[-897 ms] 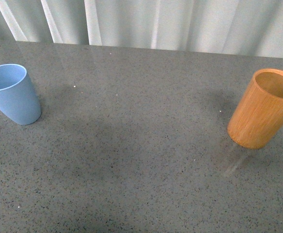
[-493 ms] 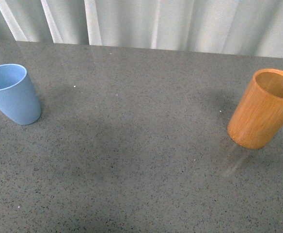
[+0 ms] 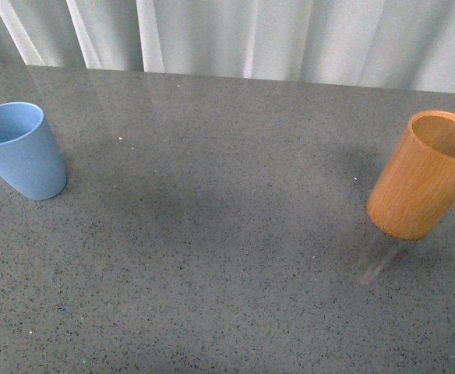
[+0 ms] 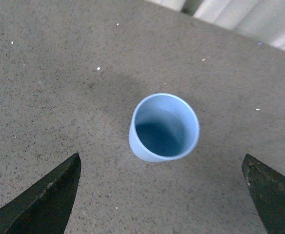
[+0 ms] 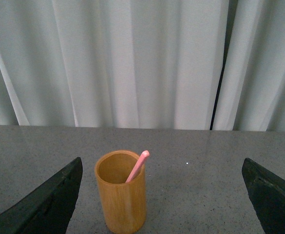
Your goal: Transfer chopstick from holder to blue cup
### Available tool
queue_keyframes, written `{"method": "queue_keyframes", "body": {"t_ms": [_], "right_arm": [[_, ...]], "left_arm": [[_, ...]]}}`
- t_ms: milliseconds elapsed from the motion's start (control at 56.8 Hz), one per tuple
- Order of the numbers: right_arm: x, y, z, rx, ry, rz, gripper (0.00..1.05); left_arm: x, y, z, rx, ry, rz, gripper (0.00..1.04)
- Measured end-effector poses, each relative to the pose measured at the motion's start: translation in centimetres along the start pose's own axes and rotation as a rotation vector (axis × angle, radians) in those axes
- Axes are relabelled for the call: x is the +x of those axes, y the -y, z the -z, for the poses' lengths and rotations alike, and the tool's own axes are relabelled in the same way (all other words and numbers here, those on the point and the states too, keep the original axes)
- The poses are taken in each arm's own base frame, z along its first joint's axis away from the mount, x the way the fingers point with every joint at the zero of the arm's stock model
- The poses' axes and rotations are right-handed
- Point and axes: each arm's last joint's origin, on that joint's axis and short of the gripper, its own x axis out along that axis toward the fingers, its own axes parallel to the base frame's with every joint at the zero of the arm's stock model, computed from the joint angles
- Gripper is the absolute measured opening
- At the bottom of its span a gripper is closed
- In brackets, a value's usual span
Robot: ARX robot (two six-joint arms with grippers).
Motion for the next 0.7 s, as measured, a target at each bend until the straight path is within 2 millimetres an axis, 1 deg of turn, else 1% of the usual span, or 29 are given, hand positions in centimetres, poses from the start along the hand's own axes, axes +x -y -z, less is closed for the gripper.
{"method": "queue_keyframes", "body": {"t_ms": [88,123,158,422,581,651,704], "right_arm": [[0.0,0.0,0.0,0.000,0.000,0.000,0.95],[0.0,0.0,0.0,0.000,0.000,0.000,0.95],[0.0,0.0,0.0,0.000,0.000,0.000,0.95],[0.0,0.0,0.0,0.000,0.000,0.000,0.95],[0.0,0.0,0.0,0.000,0.000,0.000,0.95],[0.0,0.0,0.0,0.000,0.000,0.000,0.95],[0.0,0.0,0.0,0.000,0.000,0.000,0.95]], "left_arm": [[4.3,-0.6,0.2,-0.009,-0.088,-0.045,0.98],[5.4,-0.8,0.4,-0.010,-0.113,-0.059,0.98],[6.0,-0.9,0.4,-0.010,-0.128,-0.066,0.98],[9.1,-1.0,-0.2,0.001,-0.179,-0.113,0.98],[10.4,-0.4,0.3,0.019,-0.231,-0.124,0.98],[11.0,0.0,0.5,0.027,-0.251,-0.124,0.90],[11.4,0.6,0.6,0.037,-0.271,-0.118,0.79]]}}
